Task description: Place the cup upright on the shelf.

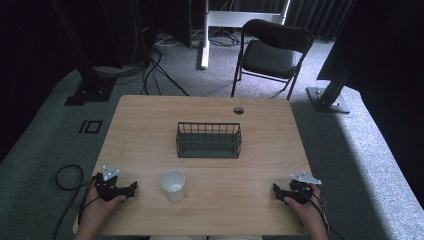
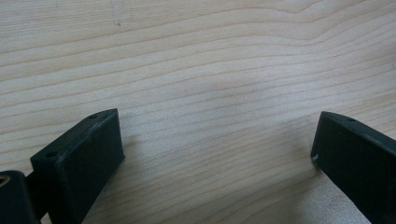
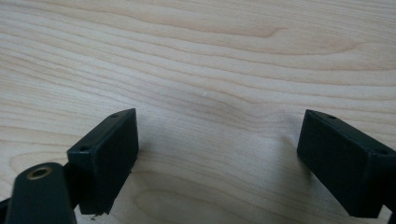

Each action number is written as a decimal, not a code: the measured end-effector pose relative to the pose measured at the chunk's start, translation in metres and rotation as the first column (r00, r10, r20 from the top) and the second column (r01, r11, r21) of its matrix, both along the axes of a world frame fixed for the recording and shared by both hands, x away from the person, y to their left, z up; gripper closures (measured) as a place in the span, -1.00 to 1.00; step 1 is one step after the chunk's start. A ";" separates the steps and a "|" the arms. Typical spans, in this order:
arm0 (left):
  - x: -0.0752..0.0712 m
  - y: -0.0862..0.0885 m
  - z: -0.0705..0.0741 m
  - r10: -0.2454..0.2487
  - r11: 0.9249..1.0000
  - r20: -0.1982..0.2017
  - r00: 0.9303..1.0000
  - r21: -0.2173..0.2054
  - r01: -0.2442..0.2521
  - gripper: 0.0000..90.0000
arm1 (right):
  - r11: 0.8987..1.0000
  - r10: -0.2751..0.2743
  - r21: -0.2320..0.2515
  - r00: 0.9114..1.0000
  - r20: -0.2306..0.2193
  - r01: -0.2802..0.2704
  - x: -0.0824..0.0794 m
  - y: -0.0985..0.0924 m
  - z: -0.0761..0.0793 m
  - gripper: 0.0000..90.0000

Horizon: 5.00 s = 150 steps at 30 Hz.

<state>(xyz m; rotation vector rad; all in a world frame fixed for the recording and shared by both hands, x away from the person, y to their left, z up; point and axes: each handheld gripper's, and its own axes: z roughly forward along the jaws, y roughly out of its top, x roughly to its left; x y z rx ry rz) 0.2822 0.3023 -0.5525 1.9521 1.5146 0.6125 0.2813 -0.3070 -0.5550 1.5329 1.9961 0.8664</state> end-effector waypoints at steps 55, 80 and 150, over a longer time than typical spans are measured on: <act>0.000 0.000 0.000 0.000 1.000 0.000 1.000 0.000 0.000 -0.94 | 0.966 0.251 0.046 0.967 0.048 -0.254 -0.001 0.041 0.013 -0.73; 0.000 0.000 0.000 0.000 1.000 0.000 1.000 0.000 0.000 -0.94 | 0.896 0.430 0.075 0.898 0.093 -0.437 0.003 0.097 0.020 -0.73; 0.000 0.000 0.000 0.000 1.000 0.000 1.000 0.000 0.000 -0.94 | 0.590 0.778 0.080 0.592 0.211 -0.803 0.001 0.269 0.030 -0.71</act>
